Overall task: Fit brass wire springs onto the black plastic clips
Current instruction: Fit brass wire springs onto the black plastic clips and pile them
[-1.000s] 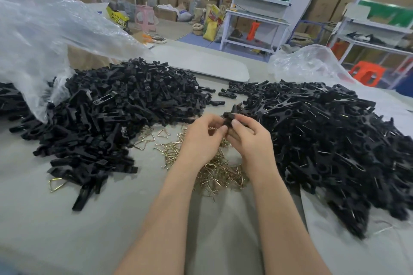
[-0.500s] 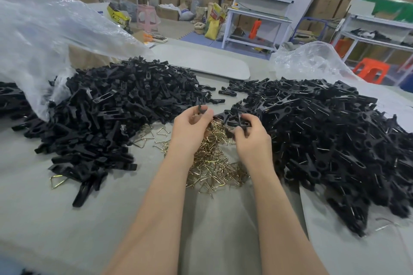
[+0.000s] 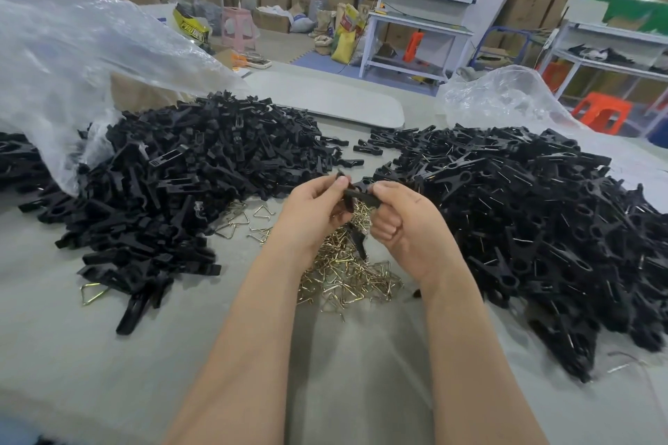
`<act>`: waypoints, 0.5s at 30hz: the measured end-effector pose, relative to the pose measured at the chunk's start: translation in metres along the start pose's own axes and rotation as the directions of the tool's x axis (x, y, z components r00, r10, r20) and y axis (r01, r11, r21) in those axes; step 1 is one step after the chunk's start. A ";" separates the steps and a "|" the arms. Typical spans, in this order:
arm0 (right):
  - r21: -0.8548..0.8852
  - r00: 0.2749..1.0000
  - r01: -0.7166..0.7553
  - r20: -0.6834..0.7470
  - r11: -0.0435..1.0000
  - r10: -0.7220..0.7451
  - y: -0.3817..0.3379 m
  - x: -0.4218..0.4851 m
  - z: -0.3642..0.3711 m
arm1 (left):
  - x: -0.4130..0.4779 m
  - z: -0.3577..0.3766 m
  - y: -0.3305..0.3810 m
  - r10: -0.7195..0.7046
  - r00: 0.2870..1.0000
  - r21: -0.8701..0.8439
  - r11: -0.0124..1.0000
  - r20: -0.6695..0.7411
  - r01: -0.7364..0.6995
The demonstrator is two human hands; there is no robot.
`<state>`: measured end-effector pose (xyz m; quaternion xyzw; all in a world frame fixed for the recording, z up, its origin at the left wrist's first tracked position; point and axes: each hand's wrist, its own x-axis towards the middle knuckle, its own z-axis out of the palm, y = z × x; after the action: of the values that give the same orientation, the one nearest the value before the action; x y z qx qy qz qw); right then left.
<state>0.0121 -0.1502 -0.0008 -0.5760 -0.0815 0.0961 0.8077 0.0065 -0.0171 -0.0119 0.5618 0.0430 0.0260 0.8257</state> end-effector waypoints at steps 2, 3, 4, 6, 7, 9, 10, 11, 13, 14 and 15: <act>-0.145 0.991 0.030 -0.123 0.989 -0.048 0.004 0.003 -0.001 | -0.003 0.000 0.002 -0.025 0.996 -0.023 0.999 0.081 0.027; -0.204 0.981 0.035 -0.179 0.978 -0.072 0.006 0.004 -0.001 | -0.004 0.001 0.001 -0.021 0.995 0.000 1.000 0.096 0.021; -0.243 0.973 0.031 -0.214 0.969 -0.084 0.009 0.005 -0.001 | -0.003 0.001 -0.001 -0.009 0.996 0.041 0.999 0.091 0.005; -0.304 0.972 0.029 -0.213 0.952 -0.097 0.013 0.005 0.001 | -0.001 0.002 -0.004 0.025 0.997 0.108 0.994 0.070 -0.032; -0.329 0.977 0.031 -0.190 0.944 -0.098 0.015 0.004 0.003 | 0.000 0.001 -0.005 0.039 0.997 0.120 0.992 0.072 -0.048; -0.356 0.981 0.043 -0.161 0.933 -0.106 0.015 0.003 0.004 | 0.000 0.001 -0.006 0.049 0.994 0.118 0.991 0.094 -0.060; -0.372 0.979 0.061 -0.156 0.926 -0.127 0.015 0.003 0.005 | 0.000 0.001 -0.006 0.052 0.993 0.124 0.990 0.103 -0.065; -0.405 0.974 0.084 -0.159 0.910 -0.161 0.015 0.003 0.006 | 0.000 0.001 -0.006 0.059 0.993 0.141 0.987 0.106 -0.074; -0.493 0.955 0.127 -0.174 0.861 -0.240 0.015 0.003 0.005 | 0.000 0.001 -0.007 0.086 0.994 0.198 0.975 0.073 -0.099; -0.517 0.945 0.136 -0.188 0.845 -0.267 0.014 0.002 0.004 | 0.001 0.001 -0.008 0.104 0.994 0.231 0.967 0.035 -0.109; -0.523 0.938 0.139 -0.203 0.841 -0.281 0.013 0.002 0.002 | 0.002 0.001 -0.008 0.124 0.992 0.261 0.958 -0.003 -0.119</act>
<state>0.0126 -0.1435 -0.0120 -0.7605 -0.0552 -0.0983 0.6395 0.0081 -0.0204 -0.0191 0.6667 0.0194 0.0762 0.7412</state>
